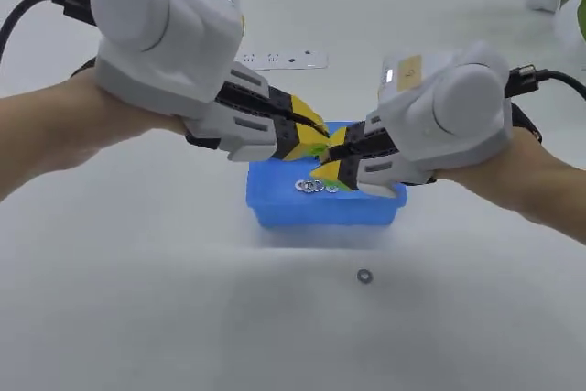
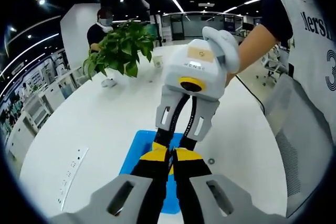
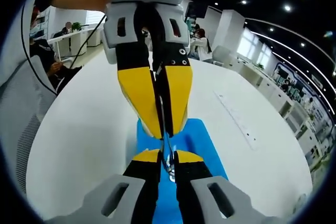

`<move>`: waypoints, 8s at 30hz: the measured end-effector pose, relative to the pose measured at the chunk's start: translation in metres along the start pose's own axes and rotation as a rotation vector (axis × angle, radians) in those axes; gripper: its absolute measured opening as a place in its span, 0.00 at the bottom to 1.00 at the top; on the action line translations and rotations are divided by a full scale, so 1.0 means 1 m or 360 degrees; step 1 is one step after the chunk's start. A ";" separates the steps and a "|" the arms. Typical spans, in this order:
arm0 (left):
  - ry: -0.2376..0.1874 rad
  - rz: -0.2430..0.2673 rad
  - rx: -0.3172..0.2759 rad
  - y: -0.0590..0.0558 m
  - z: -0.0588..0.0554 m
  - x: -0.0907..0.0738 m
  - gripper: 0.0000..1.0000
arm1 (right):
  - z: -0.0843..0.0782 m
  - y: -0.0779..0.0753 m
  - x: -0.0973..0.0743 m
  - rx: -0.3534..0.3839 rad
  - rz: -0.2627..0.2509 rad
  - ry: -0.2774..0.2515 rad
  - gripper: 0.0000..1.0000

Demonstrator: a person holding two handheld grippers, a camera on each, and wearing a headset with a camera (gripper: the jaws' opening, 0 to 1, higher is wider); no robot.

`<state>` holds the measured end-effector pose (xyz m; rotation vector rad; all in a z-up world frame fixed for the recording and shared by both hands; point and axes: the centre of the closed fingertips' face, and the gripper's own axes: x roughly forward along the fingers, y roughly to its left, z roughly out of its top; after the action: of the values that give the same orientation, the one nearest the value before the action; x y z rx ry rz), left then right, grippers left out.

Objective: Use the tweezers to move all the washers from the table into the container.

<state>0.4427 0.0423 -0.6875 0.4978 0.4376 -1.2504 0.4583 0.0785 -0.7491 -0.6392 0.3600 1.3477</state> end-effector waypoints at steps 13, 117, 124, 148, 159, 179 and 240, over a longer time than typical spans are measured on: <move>-0.0005 -0.0023 -0.0098 0.006 -0.016 0.013 0.07 | -0.016 -0.001 0.013 0.0109 0.0021 0.0018 0.10; 0.0019 -0.0137 -0.0095 -0.100 -0.002 0.026 0.06 | -0.040 0.097 -0.039 0.0215 0.0019 -0.0019 0.11; 0.0026 -0.0126 -0.0079 -0.100 -0.002 0.028 0.06 | -0.042 0.096 -0.038 0.0220 0.0018 -0.0011 0.12; -0.0008 -0.0131 -0.0170 -0.099 0.002 0.016 0.06 | -0.032 0.100 -0.040 0.0218 0.0074 -0.0028 0.11; -0.0031 -0.0061 -0.0165 -0.086 0.016 -0.018 0.06 | 0.000 0.089 -0.051 0.0112 0.0050 -0.0046 0.11; -0.0114 0.0001 -0.0015 -0.065 0.043 -0.037 0.06 | 0.033 0.060 -0.055 -0.0005 0.0026 -0.0111 0.11; -0.0113 0.0133 -0.0224 0.022 -0.023 0.003 0.06 | -0.011 -0.003 0.027 0.0176 0.0015 0.0013 0.13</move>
<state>0.4642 0.0581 -0.7051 0.3476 0.4367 -1.1443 0.4680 0.0929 -0.7727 -0.5517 0.4411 1.3249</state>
